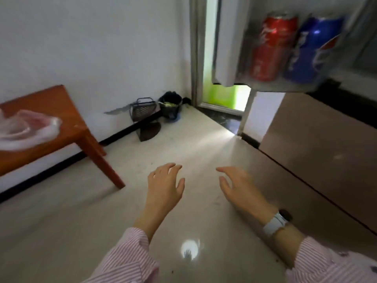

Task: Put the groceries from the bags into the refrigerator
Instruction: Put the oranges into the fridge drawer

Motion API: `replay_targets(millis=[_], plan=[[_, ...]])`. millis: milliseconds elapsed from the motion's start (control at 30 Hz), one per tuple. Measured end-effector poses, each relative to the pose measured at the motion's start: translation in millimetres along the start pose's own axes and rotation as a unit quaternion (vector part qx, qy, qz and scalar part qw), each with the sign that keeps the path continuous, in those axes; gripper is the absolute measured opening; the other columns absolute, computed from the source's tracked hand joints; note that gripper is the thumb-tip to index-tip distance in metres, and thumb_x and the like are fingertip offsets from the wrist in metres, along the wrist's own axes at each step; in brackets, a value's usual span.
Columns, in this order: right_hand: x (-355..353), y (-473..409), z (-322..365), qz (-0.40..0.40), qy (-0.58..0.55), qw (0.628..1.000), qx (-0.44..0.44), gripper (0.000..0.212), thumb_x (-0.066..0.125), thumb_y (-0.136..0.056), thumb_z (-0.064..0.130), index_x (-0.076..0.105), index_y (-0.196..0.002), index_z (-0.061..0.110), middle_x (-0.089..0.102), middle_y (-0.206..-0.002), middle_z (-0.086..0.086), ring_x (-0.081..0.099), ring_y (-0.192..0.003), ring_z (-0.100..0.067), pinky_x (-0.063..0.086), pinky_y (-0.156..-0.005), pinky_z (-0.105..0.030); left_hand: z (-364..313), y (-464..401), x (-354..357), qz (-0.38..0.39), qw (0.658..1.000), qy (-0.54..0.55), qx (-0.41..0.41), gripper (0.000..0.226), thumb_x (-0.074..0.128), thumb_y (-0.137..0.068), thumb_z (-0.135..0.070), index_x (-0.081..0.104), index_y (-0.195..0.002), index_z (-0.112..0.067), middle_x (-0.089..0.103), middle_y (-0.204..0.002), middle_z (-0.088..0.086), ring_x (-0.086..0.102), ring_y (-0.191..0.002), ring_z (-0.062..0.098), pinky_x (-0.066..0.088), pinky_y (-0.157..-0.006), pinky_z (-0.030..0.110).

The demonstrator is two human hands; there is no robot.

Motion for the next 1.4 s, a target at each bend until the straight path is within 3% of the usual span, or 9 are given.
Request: replay_targets(millis=[133, 267, 533, 800, 967, 1100, 1233, 1400], plan=[[114.5, -48.6, 101.4, 0.077, 0.002, 0.994, -0.073, 0.034, 0.045, -0.093, 0.021, 0.052, -0.126, 0.014, 0.055, -0.129, -0.006, 0.045, -0.123, -0.024, 0.035, -0.104, -0.038, 149.8, 33.8, -37.1, -0.014, 0.994, -0.007, -0.111, 0.042, 0.047, -0.092, -0.034, 0.047, -0.132, -0.022, 0.047, -0.137, -0.001, 0.041, -0.128, 0.018, 0.029, -0.104, 0.035], [209.9, -91.0, 214.6, 0.128, -0.009, 0.981, -0.145, 0.035, 0.044, -0.094, 0.021, 0.05, -0.127, 0.014, 0.054, -0.13, -0.005, 0.045, -0.123, -0.023, 0.036, -0.103, -0.035, 284.5, 62.1, -85.8, -0.034, 0.98, -0.02, -0.193, 0.04, 0.046, -0.093, -0.031, 0.046, -0.132, -0.021, 0.046, -0.136, 0.0, 0.042, -0.125, 0.017, 0.029, -0.103, 0.033], [320.3, -171.4, 359.0, 0.2, -0.034, 0.957, -0.207, 0.033, 0.042, -0.094, 0.019, 0.051, -0.125, 0.013, 0.055, -0.127, -0.004, 0.048, -0.117, -0.02, 0.035, -0.097, -0.025, 457.8, 63.0, -153.5, -0.076, 0.945, 0.002, -0.318, 0.037, 0.047, -0.093, -0.028, 0.048, -0.129, -0.02, 0.044, -0.137, -0.001, 0.04, -0.127, 0.018, 0.029, -0.102, 0.034], [414.5, -313.6, 475.5, 0.236, -0.057, 0.937, -0.251, 0.033, 0.043, -0.093, 0.018, 0.051, -0.125, 0.014, 0.054, -0.127, -0.004, 0.049, -0.114, -0.019, 0.034, -0.093, -0.021, 608.6, -18.4, -191.5, -0.12, 0.93, 0.021, -0.348, 0.035, 0.052, -0.091, -0.02, 0.053, -0.125, -0.011, 0.05, -0.132, 0.008, 0.046, -0.121, 0.024, 0.034, -0.102, 0.034], [472.1, -417.2, 551.2, 0.249, -0.073, 0.921, -0.289, 0.03, 0.042, -0.092, 0.012, 0.056, -0.119, 0.01, 0.06, -0.118, -0.01, 0.054, -0.108, -0.023, 0.041, -0.095, -0.028, 707.8, -95.1, -233.2, -0.144, 0.913, 0.0, -0.381, 0.038, 0.05, -0.092, -0.023, 0.049, -0.129, -0.014, 0.046, -0.137, 0.006, 0.043, -0.123, 0.022, 0.033, -0.101, 0.03], [504.1, -486.8, 613.8, 0.229, -0.064, 0.915, -0.326, 0.028, 0.041, -0.093, 0.012, 0.056, -0.117, 0.012, 0.061, -0.116, -0.004, 0.056, -0.105, -0.018, 0.036, -0.088, -0.016, 771.5, -136.9, -258.2, -0.182, 0.897, 0.031, -0.402, 0.04, 0.051, -0.092, -0.02, 0.047, -0.131, -0.011, 0.046, -0.136, 0.008, 0.04, -0.125, 0.022, 0.029, -0.099, 0.023], [550.6, -533.4, 666.0, 0.253, -0.072, 0.903, -0.341, 0.036, 0.041, -0.091, 0.007, 0.049, -0.126, 0.008, 0.055, -0.125, -0.01, 0.05, -0.116, -0.024, 0.037, -0.097, -0.03, 836.1, -162.0, -269.4, -0.2, 0.888, 0.048, -0.411, 0.041, 0.051, -0.091, -0.015, 0.046, -0.13, -0.008, 0.047, -0.133, 0.01, 0.04, -0.125, 0.023, 0.033, -0.1, 0.029], [620.3, -584.2, 719.1, 0.268, -0.047, 0.899, -0.345, 0.038, 0.039, -0.091, 0.011, 0.045, -0.129, 0.011, 0.051, -0.127, -0.01, 0.049, -0.113, -0.029, 0.045, -0.089, -0.043, 937.4, -201.2, -273.5, -0.191, 0.892, 0.057, -0.406, 0.038, 0.05, -0.091, -0.017, 0.047, -0.128, -0.011, 0.046, -0.133, 0.01, 0.041, -0.125, 0.028, 0.04, -0.099, 0.04]])
Point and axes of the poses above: each hand's wrist, its own y-axis away from the middle knuckle, its own x-axis out of the palm, z = x × y, the point moved 6 cm from there along -y, towards the middle knuckle
